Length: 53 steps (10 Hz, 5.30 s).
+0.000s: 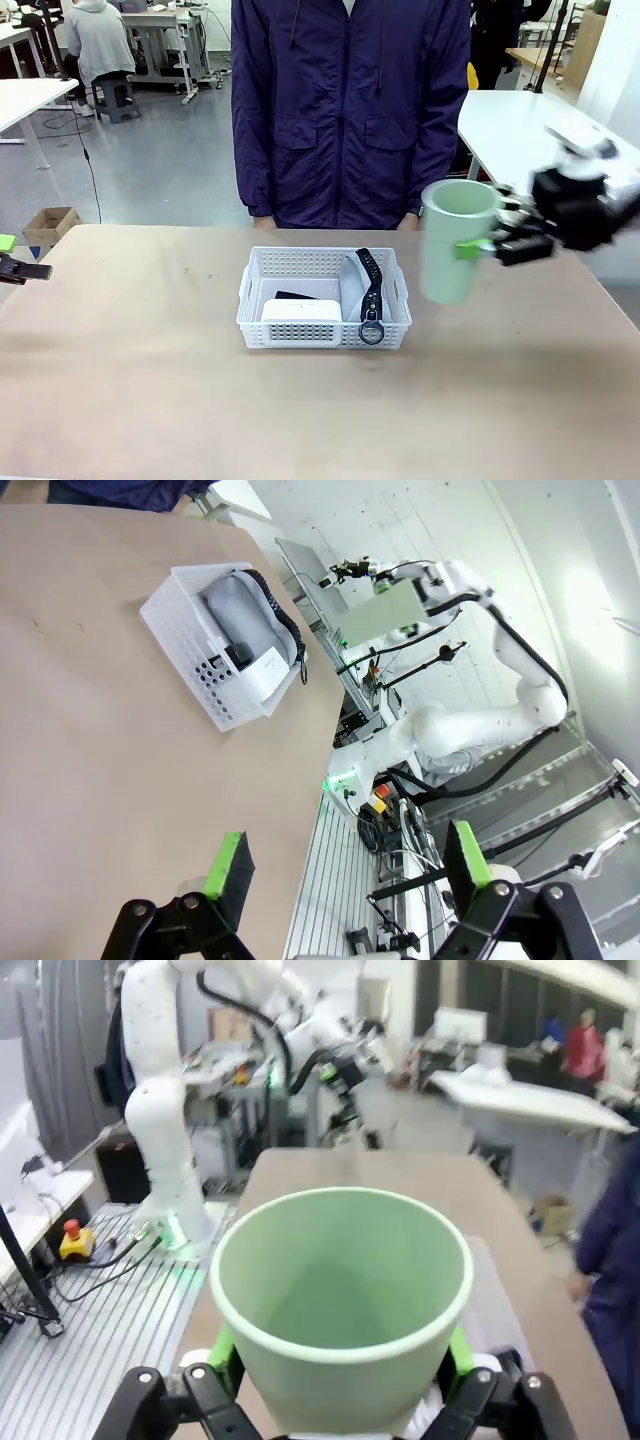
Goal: Efficiently arrange items inside the basket to fit them all.
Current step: Pick up the Reusable plastic cup and place it inside the Organizing basket.
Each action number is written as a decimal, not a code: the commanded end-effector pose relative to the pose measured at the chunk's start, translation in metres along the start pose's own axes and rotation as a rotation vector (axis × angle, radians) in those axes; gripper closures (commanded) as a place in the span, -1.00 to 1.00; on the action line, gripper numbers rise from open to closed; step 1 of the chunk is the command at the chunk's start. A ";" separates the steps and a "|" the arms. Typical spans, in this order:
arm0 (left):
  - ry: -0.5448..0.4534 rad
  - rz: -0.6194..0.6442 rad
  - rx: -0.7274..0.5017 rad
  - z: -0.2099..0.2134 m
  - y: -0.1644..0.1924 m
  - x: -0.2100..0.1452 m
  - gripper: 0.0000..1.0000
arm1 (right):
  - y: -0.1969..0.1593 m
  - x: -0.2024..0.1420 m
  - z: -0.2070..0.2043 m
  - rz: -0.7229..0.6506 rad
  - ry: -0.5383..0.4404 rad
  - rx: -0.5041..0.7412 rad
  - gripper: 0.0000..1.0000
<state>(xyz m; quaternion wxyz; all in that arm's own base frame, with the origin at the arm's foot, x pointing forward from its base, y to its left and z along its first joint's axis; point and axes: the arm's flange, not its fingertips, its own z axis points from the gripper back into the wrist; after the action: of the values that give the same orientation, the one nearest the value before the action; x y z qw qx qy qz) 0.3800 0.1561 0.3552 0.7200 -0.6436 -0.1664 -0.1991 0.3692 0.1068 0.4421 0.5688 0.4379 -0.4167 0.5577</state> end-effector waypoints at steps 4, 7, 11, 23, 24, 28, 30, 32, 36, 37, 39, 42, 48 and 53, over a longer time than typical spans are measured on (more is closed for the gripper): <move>0.002 0.006 0.006 -0.002 -0.003 -0.001 -1.00 | -0.046 0.114 -0.157 -0.018 0.602 0.032 -0.83; 0.002 0.006 0.006 -0.002 -0.003 -0.001 -1.00 | -0.089 0.116 -0.225 -0.075 0.784 -0.024 -0.83; 0.002 0.006 0.006 -0.002 -0.003 -0.001 -1.00 | -0.122 0.094 -0.250 0.100 0.784 -0.147 -0.83; 0.002 0.006 0.006 -0.002 -0.003 -0.001 -1.00 | -0.163 0.058 -0.311 0.003 0.956 -0.198 -0.83; 0.002 0.006 0.006 -0.002 -0.003 -0.001 -1.00 | -0.168 0.052 -0.317 -0.008 0.973 -0.177 -0.83; 0.002 0.006 0.006 -0.002 -0.003 -0.001 -1.00 | -0.176 0.026 -0.326 -0.020 1.048 -0.115 -0.83; 0.002 0.006 0.006 -0.002 -0.003 -0.001 -1.00 | -0.175 0.019 -0.331 -0.020 1.071 -0.091 -0.83; 0.002 0.006 0.006 -0.002 -0.003 -0.001 -1.00 | -0.174 0.016 -0.333 -0.022 1.083 -0.098 -0.83; 0.002 0.006 0.006 -0.002 -0.003 -0.001 -1.00 | -0.172 0.012 -0.342 -0.007 1.116 -0.068 -0.83; 0.002 0.006 0.006 -0.002 -0.003 -0.001 -1.00 | -0.170 0.013 -0.341 -0.003 1.119 -0.066 -0.83; 0.002 0.006 0.006 -0.002 -0.003 -0.001 -1.00 | -0.170 0.012 -0.341 -0.004 1.125 -0.058 -0.83; 0.002 0.006 0.006 -0.002 -0.003 -0.001 -1.00 | -0.170 0.012 -0.340 0.002 1.128 -0.040 -1.00; 0.002 0.006 0.006 -0.002 -0.003 -0.001 -1.00 | -0.163 0.020 -0.324 0.037 1.062 0.006 -1.00; 0.002 0.006 0.006 -0.002 -0.003 -0.001 -1.00 | -0.100 0.071 -0.158 -0.070 0.646 0.113 -1.00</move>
<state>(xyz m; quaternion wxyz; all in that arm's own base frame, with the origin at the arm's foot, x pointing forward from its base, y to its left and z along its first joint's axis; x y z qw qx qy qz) 0.3798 0.1564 0.3556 0.7201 -0.6433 -0.1671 -0.1991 0.5004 0.3449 0.4548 0.6803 0.1883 -0.1561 0.6909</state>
